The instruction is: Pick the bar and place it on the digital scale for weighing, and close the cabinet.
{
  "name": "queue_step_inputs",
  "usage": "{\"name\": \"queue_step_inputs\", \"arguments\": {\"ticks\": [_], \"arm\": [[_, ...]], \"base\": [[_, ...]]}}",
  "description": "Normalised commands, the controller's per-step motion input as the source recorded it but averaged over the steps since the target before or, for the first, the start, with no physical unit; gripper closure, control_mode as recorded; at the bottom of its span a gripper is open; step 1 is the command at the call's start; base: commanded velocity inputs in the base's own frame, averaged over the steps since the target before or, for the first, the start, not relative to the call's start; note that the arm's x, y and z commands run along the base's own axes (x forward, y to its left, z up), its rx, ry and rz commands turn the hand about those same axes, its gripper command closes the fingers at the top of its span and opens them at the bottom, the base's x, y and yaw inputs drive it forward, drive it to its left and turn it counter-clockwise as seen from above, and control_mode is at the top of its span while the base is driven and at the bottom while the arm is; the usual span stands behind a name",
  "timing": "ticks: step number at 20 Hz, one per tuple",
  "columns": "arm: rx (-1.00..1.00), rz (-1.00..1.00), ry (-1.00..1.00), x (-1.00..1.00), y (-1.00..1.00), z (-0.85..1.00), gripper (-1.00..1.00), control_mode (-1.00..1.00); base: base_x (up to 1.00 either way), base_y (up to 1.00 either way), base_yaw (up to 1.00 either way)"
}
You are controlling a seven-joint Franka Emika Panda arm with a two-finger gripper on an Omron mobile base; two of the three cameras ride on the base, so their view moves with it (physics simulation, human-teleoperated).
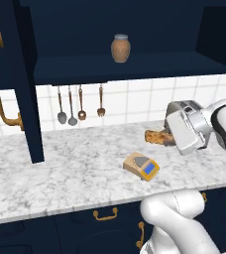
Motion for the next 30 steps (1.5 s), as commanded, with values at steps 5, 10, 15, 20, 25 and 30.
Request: {"name": "queue_step_inputs", "arguments": {"ticks": [5,10,15,20,25,30], "arm": [[0.0,0.08,0.01,0.1,0.0,-0.46,1.0,-1.0],[0.0,0.01,0.01,0.34,0.0,-0.32,1.0,-1.0],[0.0,0.0,0.0,0.35,0.0,-0.36,1.0,-1.0],[0.0,0.0,0.06,0.31,0.0,-0.39,1.0,-1.0],[0.0,0.0,0.16,0.36,0.0,-0.32,1.0,-1.0],[0.0,0.0,0.14,0.29,0.0,-0.3,1.0,-1.0]], "base": [[0.0,0.0,0.0],[0.0,0.0,0.0],[0.0,0.0,0.0],[0.0,0.0,0.0],[0.0,0.0,0.0],[0.0,0.0,0.0]]}}
